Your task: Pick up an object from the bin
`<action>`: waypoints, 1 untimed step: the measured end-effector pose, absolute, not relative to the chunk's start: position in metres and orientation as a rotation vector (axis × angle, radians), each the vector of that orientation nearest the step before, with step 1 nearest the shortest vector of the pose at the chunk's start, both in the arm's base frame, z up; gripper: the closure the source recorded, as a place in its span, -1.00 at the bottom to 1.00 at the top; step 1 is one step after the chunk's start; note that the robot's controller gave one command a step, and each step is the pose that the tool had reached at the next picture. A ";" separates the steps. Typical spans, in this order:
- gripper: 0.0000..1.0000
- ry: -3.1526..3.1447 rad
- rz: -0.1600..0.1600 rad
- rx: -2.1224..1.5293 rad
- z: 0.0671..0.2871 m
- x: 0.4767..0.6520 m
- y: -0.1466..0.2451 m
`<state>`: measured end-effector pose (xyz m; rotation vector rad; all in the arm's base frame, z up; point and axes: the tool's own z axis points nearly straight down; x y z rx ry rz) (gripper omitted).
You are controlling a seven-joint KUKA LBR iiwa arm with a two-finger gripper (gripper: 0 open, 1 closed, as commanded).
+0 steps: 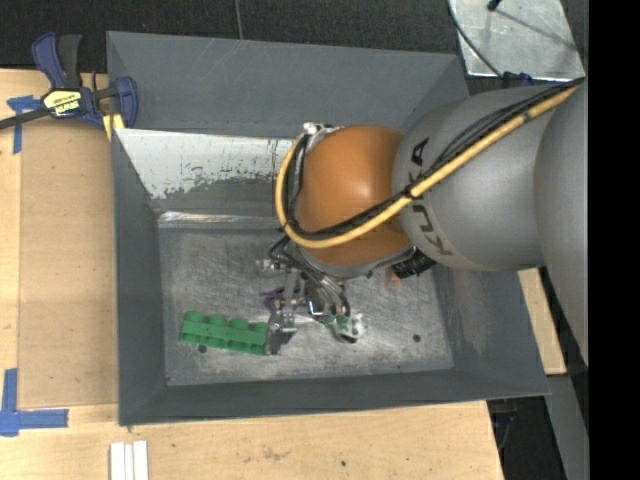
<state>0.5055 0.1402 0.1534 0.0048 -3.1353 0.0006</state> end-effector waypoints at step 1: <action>-1.00 -3.143 -0.002 0.000 0.158 0.508 0.140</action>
Offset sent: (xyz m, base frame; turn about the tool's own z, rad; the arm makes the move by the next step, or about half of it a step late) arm -0.0188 0.0547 -0.0834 0.0763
